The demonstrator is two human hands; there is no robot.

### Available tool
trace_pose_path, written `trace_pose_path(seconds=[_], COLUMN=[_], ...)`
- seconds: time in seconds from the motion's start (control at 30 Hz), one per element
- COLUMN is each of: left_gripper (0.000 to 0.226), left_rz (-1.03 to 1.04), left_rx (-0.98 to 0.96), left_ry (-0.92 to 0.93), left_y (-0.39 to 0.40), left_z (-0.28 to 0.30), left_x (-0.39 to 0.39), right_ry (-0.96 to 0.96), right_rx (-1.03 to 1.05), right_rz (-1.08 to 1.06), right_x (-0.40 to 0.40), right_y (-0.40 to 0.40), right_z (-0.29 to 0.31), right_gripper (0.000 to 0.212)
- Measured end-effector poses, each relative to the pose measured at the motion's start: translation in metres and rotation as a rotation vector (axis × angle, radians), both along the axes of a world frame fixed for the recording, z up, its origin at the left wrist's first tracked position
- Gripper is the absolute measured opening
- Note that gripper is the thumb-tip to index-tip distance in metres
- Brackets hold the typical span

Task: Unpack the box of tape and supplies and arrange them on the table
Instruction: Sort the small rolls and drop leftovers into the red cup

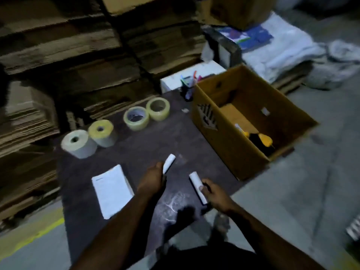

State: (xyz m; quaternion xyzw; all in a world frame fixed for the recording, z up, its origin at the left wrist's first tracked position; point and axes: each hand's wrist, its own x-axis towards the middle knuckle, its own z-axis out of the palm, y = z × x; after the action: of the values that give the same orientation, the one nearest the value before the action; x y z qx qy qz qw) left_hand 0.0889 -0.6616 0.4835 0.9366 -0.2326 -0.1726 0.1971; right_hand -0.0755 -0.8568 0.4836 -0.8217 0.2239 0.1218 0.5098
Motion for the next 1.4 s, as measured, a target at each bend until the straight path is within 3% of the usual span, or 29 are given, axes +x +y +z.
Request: trace_pose_path(seconds=[0.1, 0.23, 0.37, 0.4, 0.6, 0.8, 0.97, 1.13, 1.27, 1.33, 1.4], left_gripper=[0.036, 0.038, 0.036, 0.033, 0.043, 0.031, 0.017, 0.020, 0.044, 0.053, 0.056], left_rz=[-0.067, -0.211, -0.260, -0.268, -0.193, -0.065, 0.072, 0.112, 0.034, 0.043, 0.047], left_rx=[-0.053, -0.180, -0.281, -0.284, -0.292, -0.328, -0.381, -0.395, -0.336, -0.282, -0.180], left_ry=[0.104, 0.276, 0.469, 0.506, 0.807, 0.752, 0.644, 0.719, 0.792, 0.772, 0.691], left_y=[-0.025, -0.070, -0.139, -0.159, -0.283, -0.385, -0.456, -0.539, -0.603, -0.629, -0.653], left_z=[-0.006, -0.008, -0.004, -0.005, -0.008, 0.006, -0.001, -0.029, -0.052, -0.061, -0.077], left_x=[-0.047, -0.128, -0.202, -0.220, -0.308, -0.338, -0.324, -0.288, -0.257, -0.244, -0.226], right_ry=[0.002, 0.004, -0.050, -0.040, -0.094, -0.160, -0.189, -0.105, 0.072, 0.115, 0.187], right_rx=[0.292, 0.543, 0.606, 0.595, 0.588, 0.779, 0.748, 0.574, 0.634, 0.580, 0.465], right_rz=[-0.426, -0.753, -0.992, -1.021, -0.991, -0.993, -0.893, -0.828, -0.852, -0.863, -0.825], right_x=[-0.052, -0.123, -0.193, -0.211, -0.289, -0.307, -0.274, -0.235, -0.200, -0.179, -0.152], right_y=[-0.001, -0.017, -0.055, -0.069, -0.181, -0.277, -0.350, -0.443, -0.528, -0.564, -0.600], right_z=[0.001, 0.006, 0.005, 0.001, 0.003, 0.017, 0.021, -0.009, -0.032, -0.039, -0.060], right_gripper=[0.034, 0.046, 0.009, 0.011, 0.019, 0.032, 0.023, 0.014, 0.034, 0.045, 0.043])
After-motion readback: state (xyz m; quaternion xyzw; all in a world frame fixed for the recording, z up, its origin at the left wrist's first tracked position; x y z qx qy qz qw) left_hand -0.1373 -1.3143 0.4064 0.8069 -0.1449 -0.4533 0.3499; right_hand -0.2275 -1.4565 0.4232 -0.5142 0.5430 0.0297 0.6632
